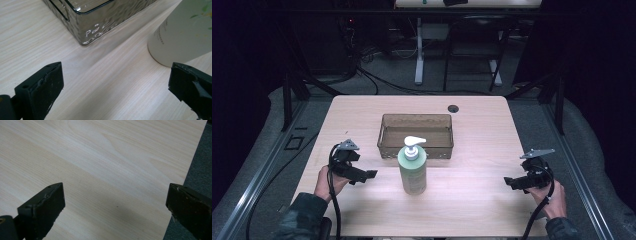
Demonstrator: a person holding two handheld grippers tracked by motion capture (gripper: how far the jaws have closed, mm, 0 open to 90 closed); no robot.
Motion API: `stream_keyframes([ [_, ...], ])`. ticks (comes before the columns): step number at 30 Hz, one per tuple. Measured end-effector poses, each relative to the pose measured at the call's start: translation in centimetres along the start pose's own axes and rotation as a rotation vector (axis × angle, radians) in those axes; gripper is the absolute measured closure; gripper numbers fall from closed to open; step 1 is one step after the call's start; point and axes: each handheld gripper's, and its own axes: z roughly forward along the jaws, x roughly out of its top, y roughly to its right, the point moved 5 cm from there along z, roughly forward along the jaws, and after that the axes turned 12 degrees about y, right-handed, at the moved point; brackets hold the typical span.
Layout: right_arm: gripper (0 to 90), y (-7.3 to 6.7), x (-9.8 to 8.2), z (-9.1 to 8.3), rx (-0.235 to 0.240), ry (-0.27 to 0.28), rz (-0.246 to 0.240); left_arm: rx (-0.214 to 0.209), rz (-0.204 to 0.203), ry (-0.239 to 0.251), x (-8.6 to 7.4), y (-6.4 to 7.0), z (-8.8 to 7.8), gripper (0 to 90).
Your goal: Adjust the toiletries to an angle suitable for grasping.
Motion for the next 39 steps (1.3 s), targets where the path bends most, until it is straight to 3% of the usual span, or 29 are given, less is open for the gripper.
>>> stream_keyframes([
  [13, 1.3, -0.3, 0.2, -0.1, 0.021, -0.024, -0.028, -0.069, 0.004, -0.011, 1.2, 1.0, -0.1, 0.1],
  [20, 1.5, -0.5, 0.2, -0.1, 0.051, -0.034, -0.043, -0.095, 0.047, -0.024, 2.5, 1.8, -0.7, 0.1],
  [22, 1.8, -0.4, 0.2, -0.2, 0.059, -0.034, -0.043, -0.105, 0.092, -0.029, 3.9, 2.6, -1.1, 0.1],
  [23, 1.8, -0.4, 0.2, -0.2, 0.064, -0.034, -0.039, -0.105, 0.092, -0.029, 3.9, 2.6, -1.1, 0.1],
  [28, 1.8, -0.5, 0.2, -0.1, 0.075, -0.046, -0.034, -0.132, 0.173, -0.037, 6.9, 4.0, -1.9, 0.0],
  [39, 0.0, -0.4, 0.0, 0.0, 0.075, -0.076, -0.03, -0.186, 0.234, -0.05, 10.7, 6.1, -2.8, 0.0],
])
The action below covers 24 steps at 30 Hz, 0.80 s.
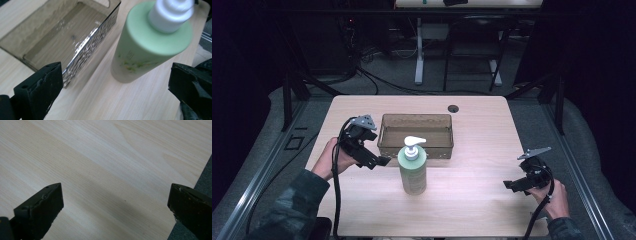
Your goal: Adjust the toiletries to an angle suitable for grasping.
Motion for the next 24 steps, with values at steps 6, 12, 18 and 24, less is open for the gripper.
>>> stream_keyframes([
  [6, 0.0, 0.0, -0.1, 0.2, 0.005, -0.016, 0.007, -0.035, 0.063, -0.001, 3.1, 1.3, -0.6, 0.0],
  [12, 0.0, 0.1, -0.3, 0.3, 0.008, -0.023, 0.01, -0.063, 0.119, -0.028, 5.6, 2.6, 0.3, 0.0],
  [18, 0.0, 0.3, -0.4, 0.2, 0.003, -0.026, 0.007, -0.081, 0.155, -0.07, 6.9, 3.3, 1.4, 0.0],
  [24, 0.0, 0.3, -0.5, 0.2, 0.004, -0.032, 0.01, -0.109, 0.196, -0.123, 7.8, 4.2, 2.9, 4.4],
])
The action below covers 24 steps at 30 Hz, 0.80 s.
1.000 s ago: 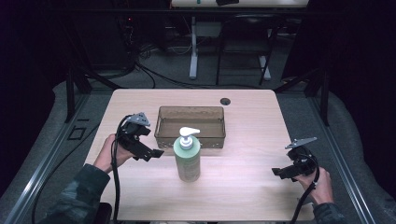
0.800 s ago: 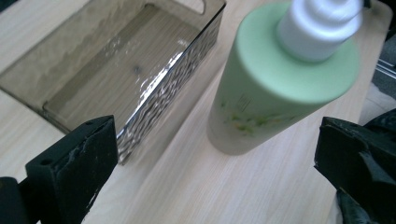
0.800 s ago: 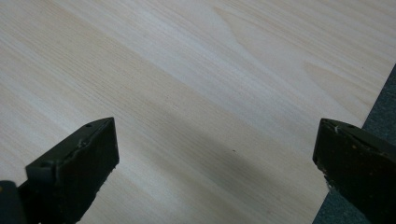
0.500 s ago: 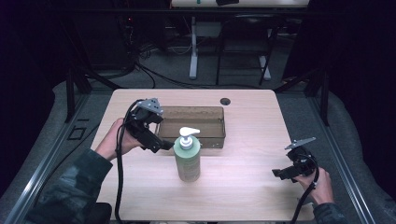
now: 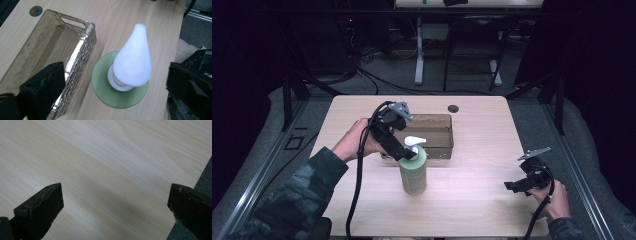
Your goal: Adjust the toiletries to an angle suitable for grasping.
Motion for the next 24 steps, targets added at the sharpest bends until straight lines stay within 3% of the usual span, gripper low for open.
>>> stream_keyframes([
  [2, 0.0, 0.0, 0.0, 0.0, 0.002, 0.001, 0.005, -0.009, 0.005, -0.003, 0.2, 0.1, 0.2, 9.2],
  [4, 0.0, 0.0, 0.0, 0.0, 0.002, 0.0, 0.005, -0.013, 0.011, -0.001, 0.4, 0.2, 0.3, 23.8],
  [17, 0.0, 0.0, -0.1, 0.1, 0.001, -0.008, 0.002, -0.026, 0.035, -0.034, 1.2, 0.5, 0.7, 52.2],
  [24, 0.0, 0.0, -0.1, 0.2, 0.005, -0.012, 0.0, -0.042, 0.049, -0.072, 1.4, 0.7, 0.7, 62.3],
])
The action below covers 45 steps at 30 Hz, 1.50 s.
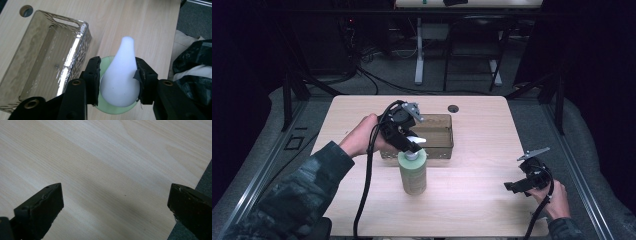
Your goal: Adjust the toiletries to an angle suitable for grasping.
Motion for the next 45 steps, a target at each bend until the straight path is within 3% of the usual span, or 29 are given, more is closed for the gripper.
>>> stream_keyframes([
  [12, 0.0, 0.1, 0.0, 0.0, -0.008, 0.001, -0.005, 0.002, 0.005, -0.039, 0.2, 0.2, 0.0, 63.0],
  [13, 0.0, 0.1, 0.0, -0.1, -0.008, 0.003, -0.005, 0.005, 0.019, -0.049, 0.2, 0.2, 0.0, 63.1],
  [27, 0.0, 0.0, 0.0, -0.2, -0.007, 0.008, 0.004, 0.011, 0.017, -0.06, 0.1, 0.1, -0.2, 63.2],
  [37, 0.0, 0.1, 0.0, -0.2, -0.015, 0.008, -0.004, 0.02, 0.01, -0.067, -0.3, -0.1, -0.6, 63.3],
  [45, 0.0, 0.1, 0.1, -0.2, -0.02, 0.01, -0.005, 0.052, -0.016, -0.073, -1.2, -0.9, -1.6, 63.3],
])
